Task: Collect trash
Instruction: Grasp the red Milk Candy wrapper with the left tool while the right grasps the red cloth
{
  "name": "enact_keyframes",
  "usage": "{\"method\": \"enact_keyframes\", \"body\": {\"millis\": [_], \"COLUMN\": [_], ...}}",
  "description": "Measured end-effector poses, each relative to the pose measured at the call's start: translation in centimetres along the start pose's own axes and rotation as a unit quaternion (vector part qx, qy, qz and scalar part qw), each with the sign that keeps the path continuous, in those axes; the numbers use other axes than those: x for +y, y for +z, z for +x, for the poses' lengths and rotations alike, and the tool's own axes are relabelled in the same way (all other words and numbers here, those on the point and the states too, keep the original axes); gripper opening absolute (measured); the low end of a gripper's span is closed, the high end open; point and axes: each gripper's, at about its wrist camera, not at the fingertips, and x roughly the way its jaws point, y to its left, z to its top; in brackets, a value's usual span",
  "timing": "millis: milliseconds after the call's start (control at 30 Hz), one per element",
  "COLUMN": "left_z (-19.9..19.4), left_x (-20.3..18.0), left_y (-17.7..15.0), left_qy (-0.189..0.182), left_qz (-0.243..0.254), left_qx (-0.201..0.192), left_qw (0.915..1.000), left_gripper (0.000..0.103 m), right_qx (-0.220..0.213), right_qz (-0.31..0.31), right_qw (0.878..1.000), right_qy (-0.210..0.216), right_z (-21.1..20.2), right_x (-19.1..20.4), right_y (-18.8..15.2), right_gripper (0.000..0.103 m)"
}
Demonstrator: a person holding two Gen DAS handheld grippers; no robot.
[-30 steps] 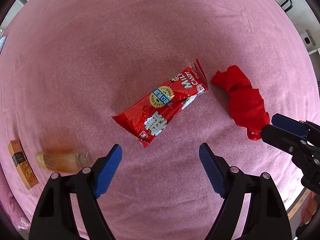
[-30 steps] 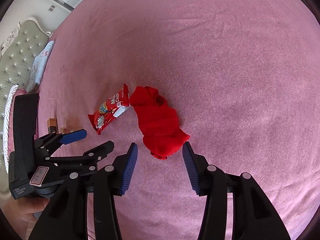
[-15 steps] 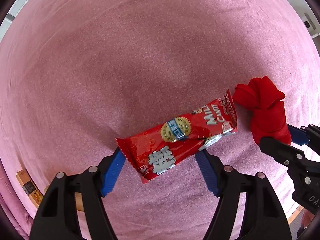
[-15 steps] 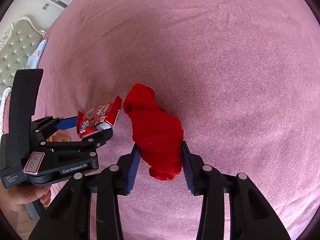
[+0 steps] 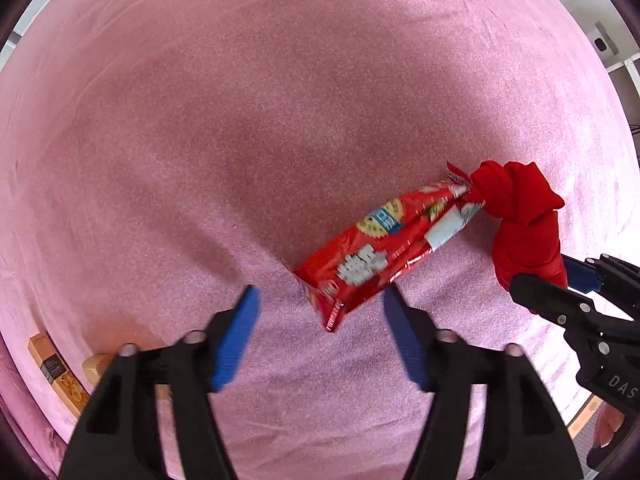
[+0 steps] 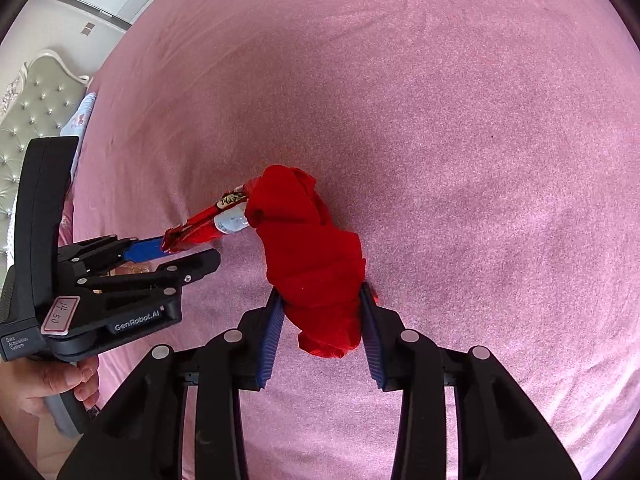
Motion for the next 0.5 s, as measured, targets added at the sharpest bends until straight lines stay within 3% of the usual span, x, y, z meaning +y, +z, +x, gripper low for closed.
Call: {"method": "enact_keyframes", "body": {"millis": [200,400,433,500], "left_z": [-1.0,0.1,0.6,1.4], "left_x": [-3.2,-8.2,-8.7,-9.2], "left_y": [-0.3,1.0,1.2,2.2], "left_qy": [0.032,0.029,0.032,0.027], "left_qz": [0.097,0.177,0.182,0.182], "left_qx": [-0.008,0.002,0.007,0.020], "left_qw": [0.9947,0.9838,0.9827,0.9827], "left_gripper": [0.081,0.081,0.079,0.061], "right_qx": [0.001,0.004,0.005,0.003], "right_qz": [0.002,0.017,0.020,0.024], "right_qw": [1.000,1.000,1.000,1.000], "right_qy": [0.004,0.010,0.012,0.013], "right_z": [-1.0,-1.8,-1.8,-2.2], "right_x": [-1.6,-4.1,-4.3,-5.1], "right_y": [-0.2,-0.8,-0.8,-1.0], "right_gripper": [0.036,0.036,0.036,0.036]}}
